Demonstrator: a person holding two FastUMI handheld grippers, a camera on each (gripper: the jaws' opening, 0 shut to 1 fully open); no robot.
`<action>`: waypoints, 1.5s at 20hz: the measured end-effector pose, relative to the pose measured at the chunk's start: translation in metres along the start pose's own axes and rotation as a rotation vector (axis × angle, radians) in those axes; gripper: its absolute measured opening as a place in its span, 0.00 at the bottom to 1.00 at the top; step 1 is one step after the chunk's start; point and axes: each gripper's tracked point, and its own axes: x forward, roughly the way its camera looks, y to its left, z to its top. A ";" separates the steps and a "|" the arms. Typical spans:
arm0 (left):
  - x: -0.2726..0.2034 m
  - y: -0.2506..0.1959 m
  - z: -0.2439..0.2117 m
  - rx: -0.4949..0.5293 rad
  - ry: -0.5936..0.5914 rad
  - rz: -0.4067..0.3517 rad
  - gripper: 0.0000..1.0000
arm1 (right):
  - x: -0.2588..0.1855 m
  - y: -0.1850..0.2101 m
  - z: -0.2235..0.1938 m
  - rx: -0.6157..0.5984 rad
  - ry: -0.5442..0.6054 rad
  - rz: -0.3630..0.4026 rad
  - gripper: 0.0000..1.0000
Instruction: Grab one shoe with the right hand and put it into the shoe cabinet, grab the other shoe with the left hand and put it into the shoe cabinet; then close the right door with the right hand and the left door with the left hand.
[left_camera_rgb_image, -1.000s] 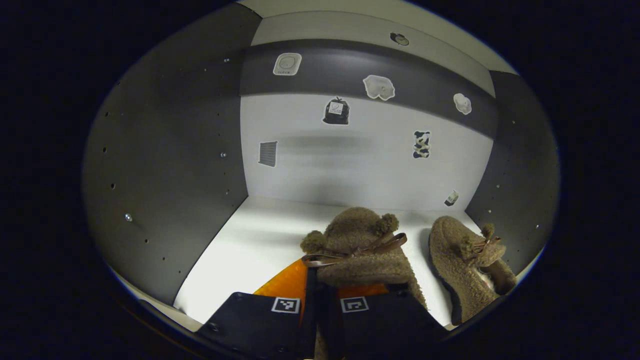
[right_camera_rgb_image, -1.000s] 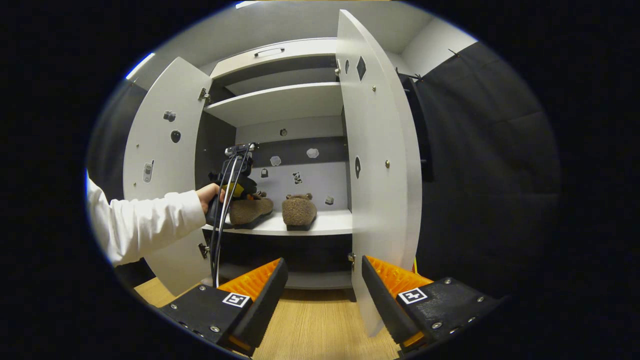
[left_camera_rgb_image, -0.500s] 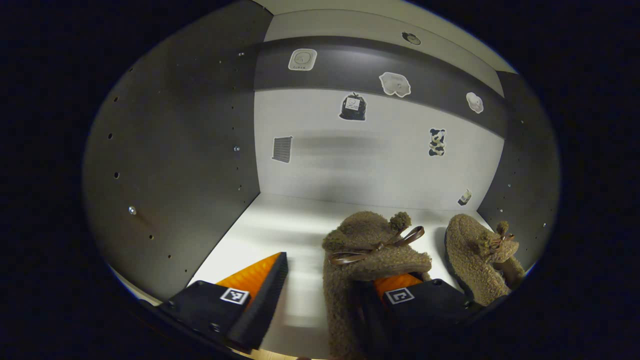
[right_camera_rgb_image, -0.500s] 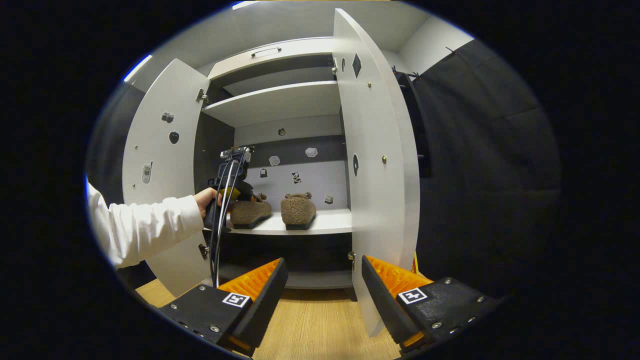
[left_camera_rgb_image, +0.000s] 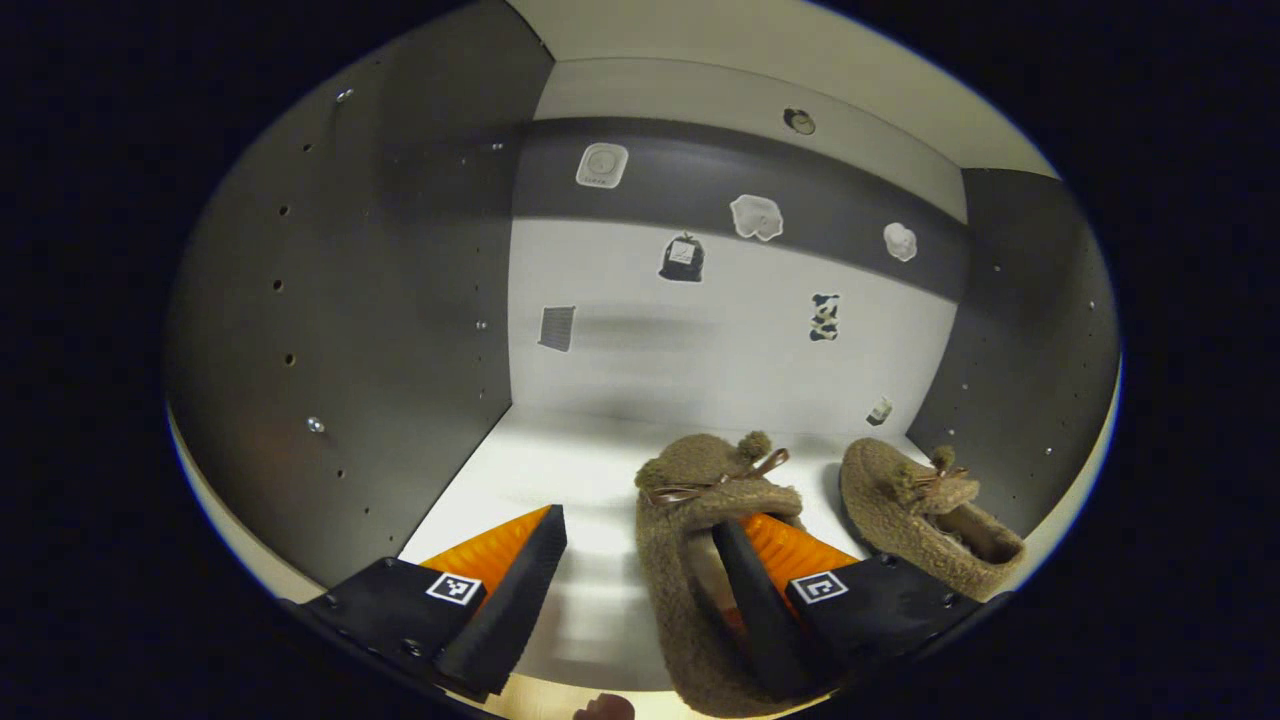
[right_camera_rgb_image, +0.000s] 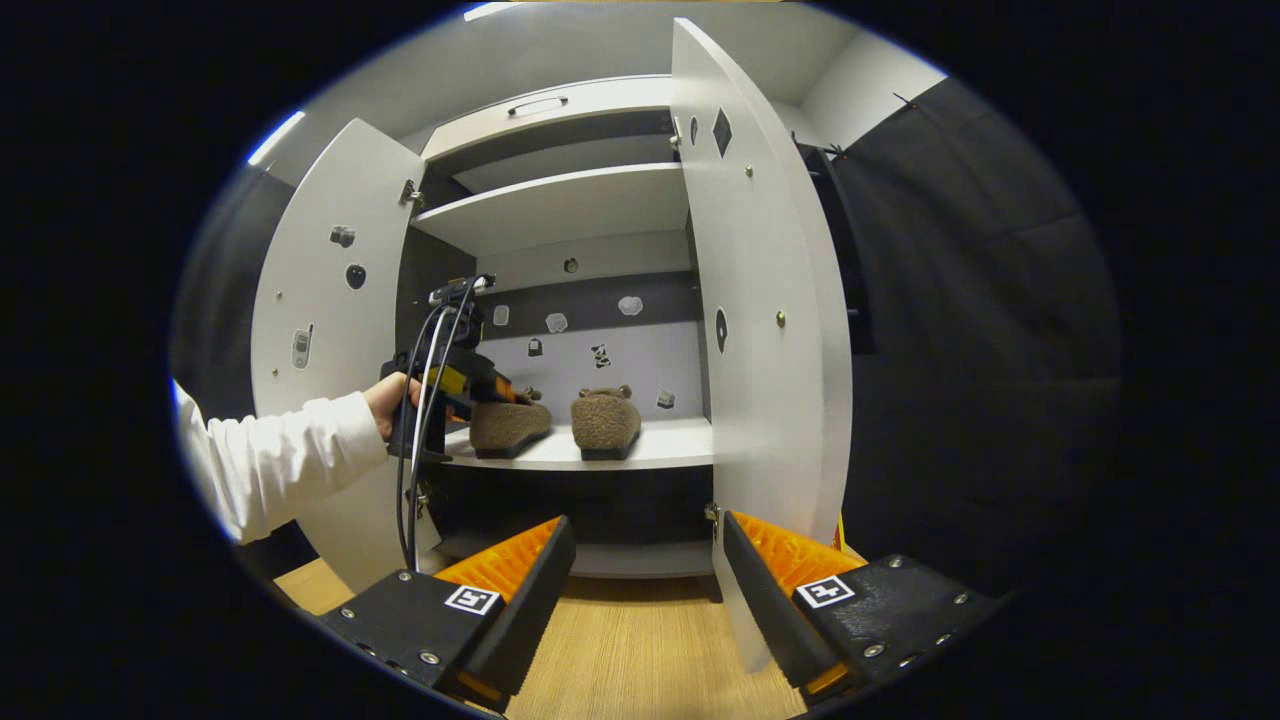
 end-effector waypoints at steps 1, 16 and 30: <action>-0.008 -0.004 0.003 -0.002 -0.007 -0.014 0.96 | -0.001 0.001 0.000 -0.003 -0.001 0.002 0.92; -0.205 -0.033 0.030 0.084 -0.375 -0.115 0.92 | -0.009 0.016 0.010 -0.024 -0.026 0.066 0.92; -0.293 0.006 -0.128 0.079 -0.356 0.018 0.99 | -0.025 0.035 0.004 -0.010 -0.036 0.128 0.92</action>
